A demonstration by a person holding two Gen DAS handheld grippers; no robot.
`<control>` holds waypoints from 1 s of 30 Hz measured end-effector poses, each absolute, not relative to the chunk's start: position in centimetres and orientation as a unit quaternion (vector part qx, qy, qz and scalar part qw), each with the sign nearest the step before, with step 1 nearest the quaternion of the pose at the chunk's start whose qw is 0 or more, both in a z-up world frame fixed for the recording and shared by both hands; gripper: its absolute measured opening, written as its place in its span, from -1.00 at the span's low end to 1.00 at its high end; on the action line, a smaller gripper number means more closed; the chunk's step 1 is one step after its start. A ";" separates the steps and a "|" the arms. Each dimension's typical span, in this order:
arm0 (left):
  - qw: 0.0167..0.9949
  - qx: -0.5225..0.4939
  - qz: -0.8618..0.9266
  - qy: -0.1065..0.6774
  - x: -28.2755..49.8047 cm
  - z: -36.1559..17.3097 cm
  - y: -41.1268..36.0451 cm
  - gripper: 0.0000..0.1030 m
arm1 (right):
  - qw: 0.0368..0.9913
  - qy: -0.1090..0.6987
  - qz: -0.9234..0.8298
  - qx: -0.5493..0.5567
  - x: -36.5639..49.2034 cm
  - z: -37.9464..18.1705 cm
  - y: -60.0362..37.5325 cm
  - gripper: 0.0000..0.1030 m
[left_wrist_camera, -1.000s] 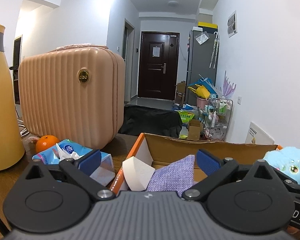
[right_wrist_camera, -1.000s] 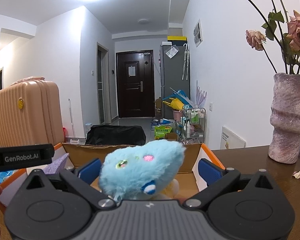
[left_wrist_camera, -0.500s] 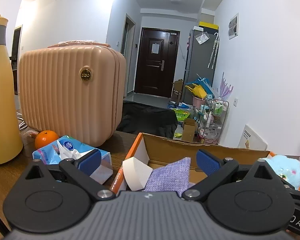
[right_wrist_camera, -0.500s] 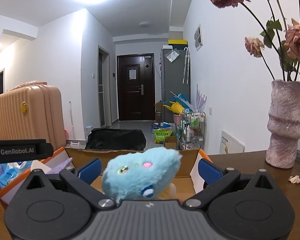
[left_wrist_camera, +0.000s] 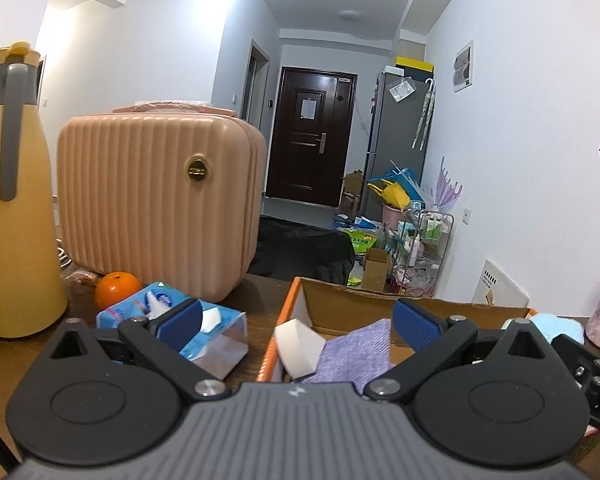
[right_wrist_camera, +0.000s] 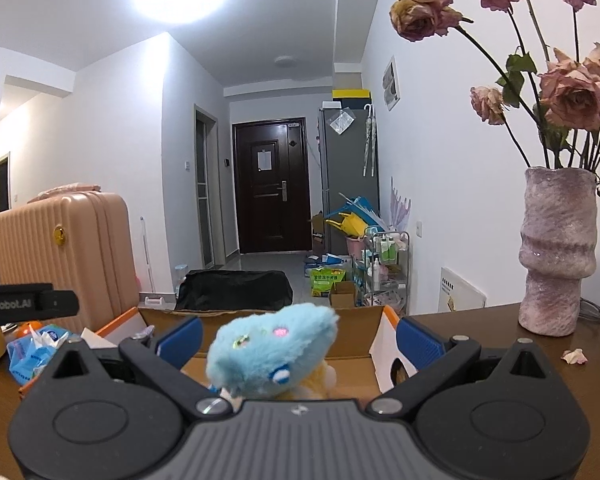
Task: Organize soft objects
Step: 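Withdraw both tools from the box back toward the remaining items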
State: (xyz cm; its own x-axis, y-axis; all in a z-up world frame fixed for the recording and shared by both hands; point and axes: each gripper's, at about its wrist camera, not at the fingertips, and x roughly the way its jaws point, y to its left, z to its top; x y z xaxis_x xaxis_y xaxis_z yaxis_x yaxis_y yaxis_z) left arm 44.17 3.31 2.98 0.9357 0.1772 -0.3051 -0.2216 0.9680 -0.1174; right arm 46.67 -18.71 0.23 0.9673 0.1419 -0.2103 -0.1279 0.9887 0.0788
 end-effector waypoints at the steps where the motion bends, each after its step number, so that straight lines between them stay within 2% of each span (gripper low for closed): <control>1: 0.981 -0.075 0.103 0.148 43.9 3.0 3.4 1.00 | 0.991 0.109 0.067 0.031 46.4 0.2 -18.8 1.00; 30: 0.981 -0.041 0.115 0.151 35.0 2.0 5.2 1.00 | 0.991 0.111 0.072 0.007 37.8 -0.7 -19.9 1.00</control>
State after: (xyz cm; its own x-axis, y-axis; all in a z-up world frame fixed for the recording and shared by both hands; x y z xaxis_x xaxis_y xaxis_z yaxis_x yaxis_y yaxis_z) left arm 34.95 5.18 1.97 0.9277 0.2136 -0.3062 -0.2385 0.9701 -0.0458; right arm 37.81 -19.94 -0.66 0.9649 0.1441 -0.2194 -0.1410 0.9896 0.0296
